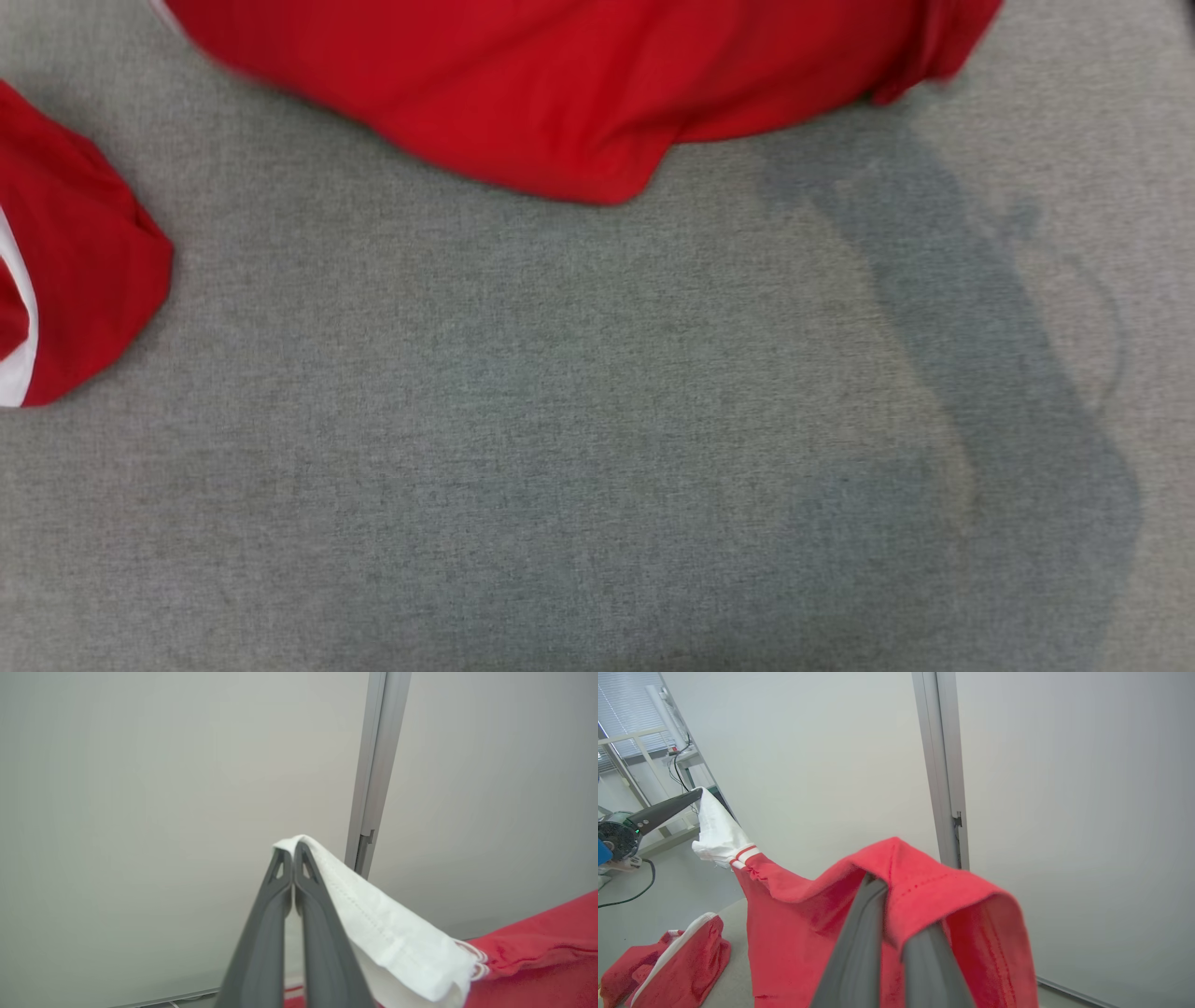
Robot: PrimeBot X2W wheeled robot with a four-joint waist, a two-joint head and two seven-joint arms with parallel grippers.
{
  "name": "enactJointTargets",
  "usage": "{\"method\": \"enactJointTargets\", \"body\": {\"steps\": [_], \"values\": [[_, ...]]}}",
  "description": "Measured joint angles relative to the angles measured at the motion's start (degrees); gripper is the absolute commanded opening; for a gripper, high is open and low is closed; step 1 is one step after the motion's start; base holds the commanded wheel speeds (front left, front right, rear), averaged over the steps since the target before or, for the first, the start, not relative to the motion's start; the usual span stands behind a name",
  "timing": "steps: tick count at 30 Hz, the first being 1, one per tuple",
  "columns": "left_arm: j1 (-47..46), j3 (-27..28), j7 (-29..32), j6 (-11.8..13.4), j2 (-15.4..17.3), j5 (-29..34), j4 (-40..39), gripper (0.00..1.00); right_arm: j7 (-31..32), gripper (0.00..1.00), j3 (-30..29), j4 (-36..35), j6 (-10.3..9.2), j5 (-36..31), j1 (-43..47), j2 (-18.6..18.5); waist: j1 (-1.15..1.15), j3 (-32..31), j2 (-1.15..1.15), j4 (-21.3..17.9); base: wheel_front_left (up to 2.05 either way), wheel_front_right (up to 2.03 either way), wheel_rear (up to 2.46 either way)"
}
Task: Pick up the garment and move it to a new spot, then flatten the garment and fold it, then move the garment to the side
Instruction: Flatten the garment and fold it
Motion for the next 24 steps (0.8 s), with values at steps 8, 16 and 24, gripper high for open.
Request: {"method": "enactJointTargets", "body": {"steps": [8, 16, 24], "values": [[-21.99, -4.69, -4.99, -0.01, 0.03, -2.72, 9.28, 0.00, -6.23, 0.00, -0.74, 11.99, 0.00, -1.36, -19.24, 0.73, -0.01, 2.94, 0.00, 1.31, 0.00, 0.00, 0.00], [-34.76, -7.70, -8.22, -0.01, -2.67, -6.30, 18.23, 0.00, -10.37, 0.00, 0.52, 20.92, 0.04, -1.87, -30.56, 2.21, -0.01, 4.23, -0.02, 2.10, 0.00, 0.00, 0.00], [-29.42, -17.74, -5.84, -0.01, -1.63, -11.39, 18.89, 0.00, -8.36, 0.00, 10.51, 21.82, 0.04, -0.21, -23.80, 1.24, -0.02, 1.66, -0.02, 2.93, 0.00, 0.00, 0.00]]}}
